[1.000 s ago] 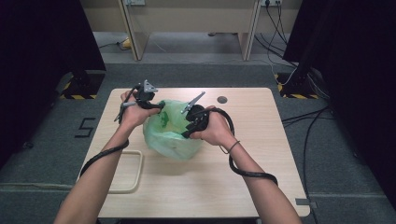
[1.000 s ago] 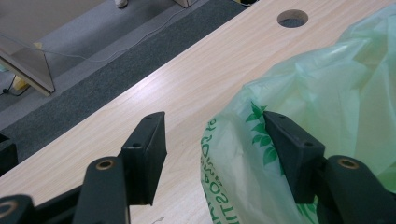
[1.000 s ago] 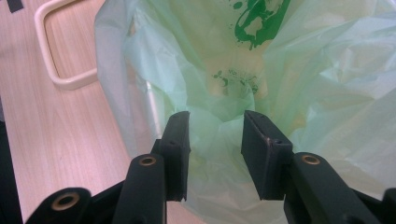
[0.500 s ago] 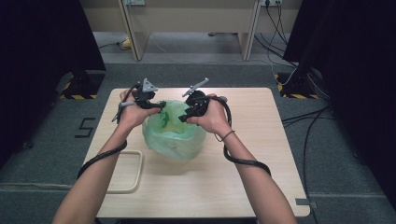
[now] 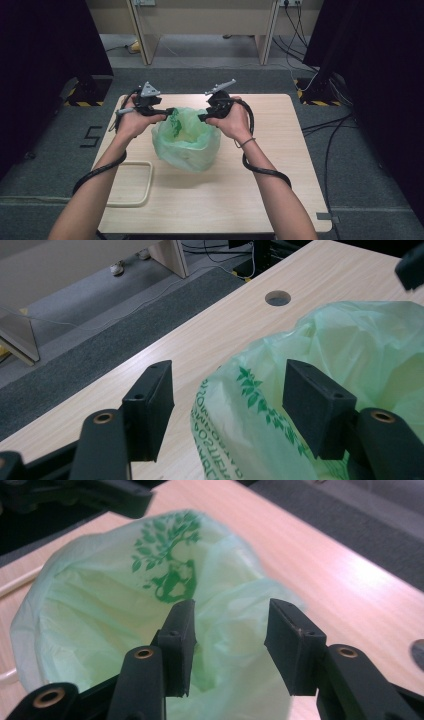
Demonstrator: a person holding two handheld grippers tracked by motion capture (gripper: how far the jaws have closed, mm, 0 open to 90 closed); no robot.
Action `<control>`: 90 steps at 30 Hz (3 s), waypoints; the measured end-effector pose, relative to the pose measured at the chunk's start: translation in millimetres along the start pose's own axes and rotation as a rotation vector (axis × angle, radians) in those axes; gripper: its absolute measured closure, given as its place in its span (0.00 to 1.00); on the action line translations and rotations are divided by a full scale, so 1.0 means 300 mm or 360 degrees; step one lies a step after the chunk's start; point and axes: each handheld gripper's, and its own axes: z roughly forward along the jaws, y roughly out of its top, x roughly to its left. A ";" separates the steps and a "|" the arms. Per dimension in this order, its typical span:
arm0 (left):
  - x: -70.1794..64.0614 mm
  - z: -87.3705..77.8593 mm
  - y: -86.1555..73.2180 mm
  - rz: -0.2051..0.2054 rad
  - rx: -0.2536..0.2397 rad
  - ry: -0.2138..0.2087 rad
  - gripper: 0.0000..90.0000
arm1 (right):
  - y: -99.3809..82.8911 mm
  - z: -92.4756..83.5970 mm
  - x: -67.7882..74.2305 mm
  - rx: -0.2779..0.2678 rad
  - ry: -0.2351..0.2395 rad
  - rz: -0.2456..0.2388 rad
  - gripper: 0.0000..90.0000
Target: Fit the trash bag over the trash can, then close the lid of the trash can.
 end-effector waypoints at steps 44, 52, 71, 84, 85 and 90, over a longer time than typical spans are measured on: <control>0.014 -0.377 -0.454 -0.0370 -0.0119 0.0090 0.36 | -0.417 -0.337 -0.174 -0.0159 -0.0208 0.0348 0.58; 0.003 -0.370 -0.539 -0.0412 -0.0043 0.0125 0.34 | -0.456 -0.347 -0.196 -0.0170 -0.0221 0.0380 0.58; 0.048 -0.324 -0.734 -0.0451 0.0287 0.0275 0.39 | -0.500 -0.342 -0.147 -0.0176 -0.0237 0.0437 0.58; 0.061 -0.244 -0.814 -0.0536 0.0531 0.0389 0.52 | -0.557 -0.350 -0.157 -0.0201 -0.0253 0.0484 0.58; 0.062 -0.243 -0.818 -0.0553 0.0523 0.0384 0.52 | -0.561 -0.352 -0.158 -0.0202 -0.0257 0.0488 0.58; 0.068 -0.238 -0.817 -0.0599 0.0514 0.0372 0.55 | -0.583 -0.360 -0.162 -0.0220 -0.0265 0.0507 0.58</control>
